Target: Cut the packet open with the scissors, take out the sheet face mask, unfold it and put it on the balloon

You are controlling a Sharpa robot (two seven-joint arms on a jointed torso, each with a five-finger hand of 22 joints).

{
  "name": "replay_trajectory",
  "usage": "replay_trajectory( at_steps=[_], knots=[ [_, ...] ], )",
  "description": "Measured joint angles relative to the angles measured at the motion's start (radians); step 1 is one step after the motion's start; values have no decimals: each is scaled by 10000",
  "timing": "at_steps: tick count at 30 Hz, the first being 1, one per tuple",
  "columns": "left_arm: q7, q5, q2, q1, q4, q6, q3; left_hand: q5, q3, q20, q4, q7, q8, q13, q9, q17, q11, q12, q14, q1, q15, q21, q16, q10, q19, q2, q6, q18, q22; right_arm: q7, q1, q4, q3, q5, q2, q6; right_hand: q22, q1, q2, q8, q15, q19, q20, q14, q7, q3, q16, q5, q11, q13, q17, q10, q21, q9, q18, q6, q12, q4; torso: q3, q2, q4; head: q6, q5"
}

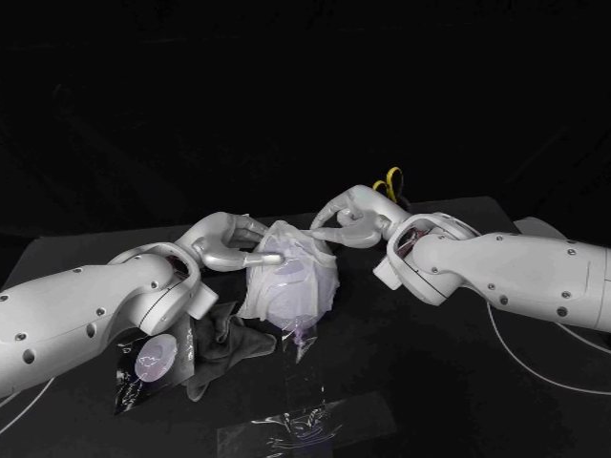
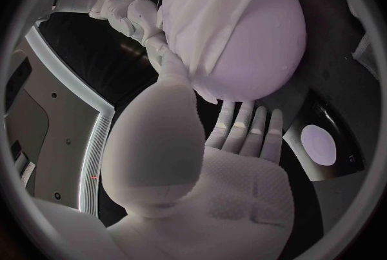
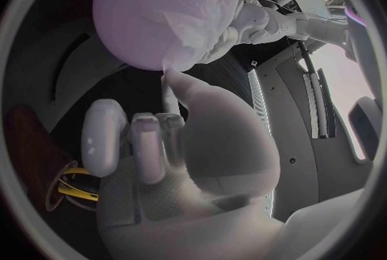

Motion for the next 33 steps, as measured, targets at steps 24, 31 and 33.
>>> replay_trajectory(
  at_steps=[24,31,33],
  knots=[
    [-10,2,-24,1,20,-1,0,0,0,-36,0,39,0,0,8,-14,-2,-41,72,-3,-2,0,0,71,38,-2,39,1,-8,-760,22,-720,6,63,158,216,0,-268,-57,126,-35,-3,3,36,-4,261,-25,-7,1,8,9,-1,38,145,-1,-101,18,-157,-10,17,12,58,-1],
    [-15,9,-36,1,31,-1,-2,0,0,-36,0,18,-1,0,7,-14,-2,-41,72,-3,-2,0,0,71,38,-2,60,0,-7,-1026,23,-883,5,-45,258,287,1,-308,-97,198,-34,-3,3,35,-3,301,0,-8,1,2,8,-1,37,145,0,-136,17,-197,-10,22,15,61,10],
    [-17,10,-37,1,32,-1,-2,0,0,-36,0,14,-1,0,7,-14,-2,-41,72,-3,-2,0,0,70,38,-2,64,0,-7,-1063,23,-921,3,-66,300,249,1,-308,-97,198,-34,-3,4,35,-3,341,0,-8,1,-1,7,-1,37,146,-1,-137,17,-237,-8,22,15,70,11]
  ],
)
